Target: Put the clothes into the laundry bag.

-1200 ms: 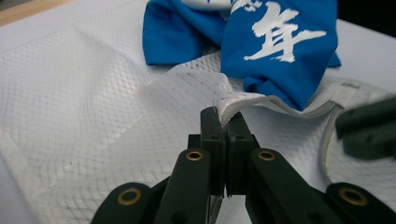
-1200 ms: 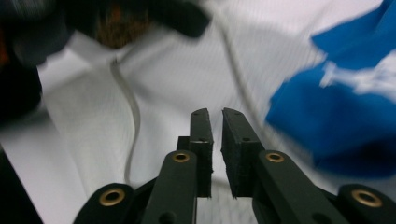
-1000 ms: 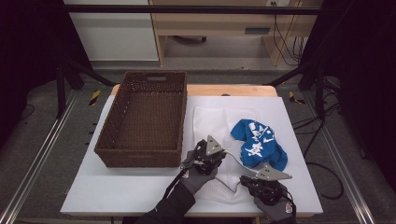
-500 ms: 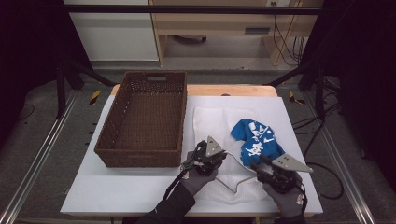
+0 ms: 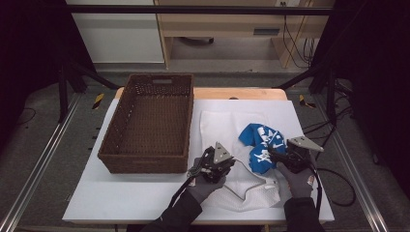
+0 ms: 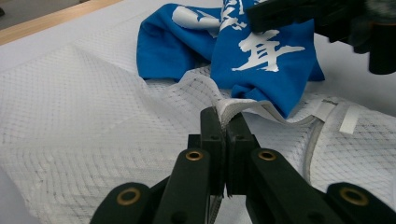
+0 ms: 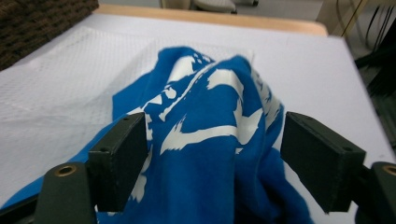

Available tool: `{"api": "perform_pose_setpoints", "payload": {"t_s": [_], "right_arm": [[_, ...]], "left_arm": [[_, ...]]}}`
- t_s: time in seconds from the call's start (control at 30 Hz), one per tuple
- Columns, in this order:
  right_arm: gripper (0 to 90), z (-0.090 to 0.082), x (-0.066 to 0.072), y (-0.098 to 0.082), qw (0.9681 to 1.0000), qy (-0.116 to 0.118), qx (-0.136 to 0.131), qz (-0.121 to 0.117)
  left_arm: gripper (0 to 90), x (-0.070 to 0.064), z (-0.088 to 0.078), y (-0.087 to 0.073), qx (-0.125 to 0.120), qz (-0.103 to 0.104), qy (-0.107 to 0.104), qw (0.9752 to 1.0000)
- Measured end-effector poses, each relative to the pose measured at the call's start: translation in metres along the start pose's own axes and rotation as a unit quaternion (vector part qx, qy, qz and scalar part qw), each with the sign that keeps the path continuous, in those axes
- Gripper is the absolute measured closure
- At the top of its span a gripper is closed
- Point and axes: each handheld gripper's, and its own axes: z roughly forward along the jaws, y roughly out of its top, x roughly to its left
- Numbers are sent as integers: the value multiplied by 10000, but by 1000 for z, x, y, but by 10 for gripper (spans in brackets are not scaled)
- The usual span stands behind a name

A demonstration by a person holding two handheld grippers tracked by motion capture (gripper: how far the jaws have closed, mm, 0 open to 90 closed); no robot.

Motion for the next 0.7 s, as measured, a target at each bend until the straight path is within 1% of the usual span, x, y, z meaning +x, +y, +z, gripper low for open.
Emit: {"api": "perform_pose_setpoints", "payload": {"t_s": [0.03, 0.1, 0.17, 0.2, 0.27, 0.33, 0.4, 0.47, 0.5, 0.53, 0.57, 0.63, 0.7], "right_arm": [[268, 4, -1, -1, 10000, 38, 81, 38], [367, 11, -2, -3, 9996, 173, 213, 68], [575, 14, 0, -4, 9990, 281, 328, 62], [623, 14, 1, -4, 9989, 308, 331, 118], [715, 11, 0, -3, 9990, 320, 286, 98], [750, 4, -1, -1, 9988, 412, 195, 189], [759, -6, -2, 1, 9987, 495, -8, 156], [761, -19, -3, 4, 9978, 607, -246, 121], [761, -26, -2, 6, 9968, 703, -369, 81], [761, -34, -1, 7, 9956, 794, -497, -32], [761, -42, 0, 8, 9943, 884, -592, -86], [761, -58, 3, 10, 9908, 1079, -766, -271], [761, -71, 7, 11, 9866, 1268, -915, -462]], "left_arm": [[882, 0, 0, 0, 7, 0, -2, 10000], [881, 1, 0, 0, 10, -9, -3, 10000], [882, 1, 1, 0, 15, -29, -7, 10000], [882, 1, 0, 0, 19, -33, -4, 10000], [882, 1, 0, 1, 19, -28, -7, 10000], [883, 2, 0, 1, 31, -55, 5, 10000], [883, 3, 0, 2, 29, -106, -10, 9999], [883, 4, 0, 3, 45, -133, -13, 9999], [883, 4, 1, 4, 50, -144, -9, 9999], [883, 4, 1, 5, 48, -151, -4, 9999], [884, 4, 1, 6, 46, -162, -3, 9999], [884, 4, 2, 8, 44, -197, 8, 9998], [884, 5, 3, 9, 52, -252, -9, 9997]]}}
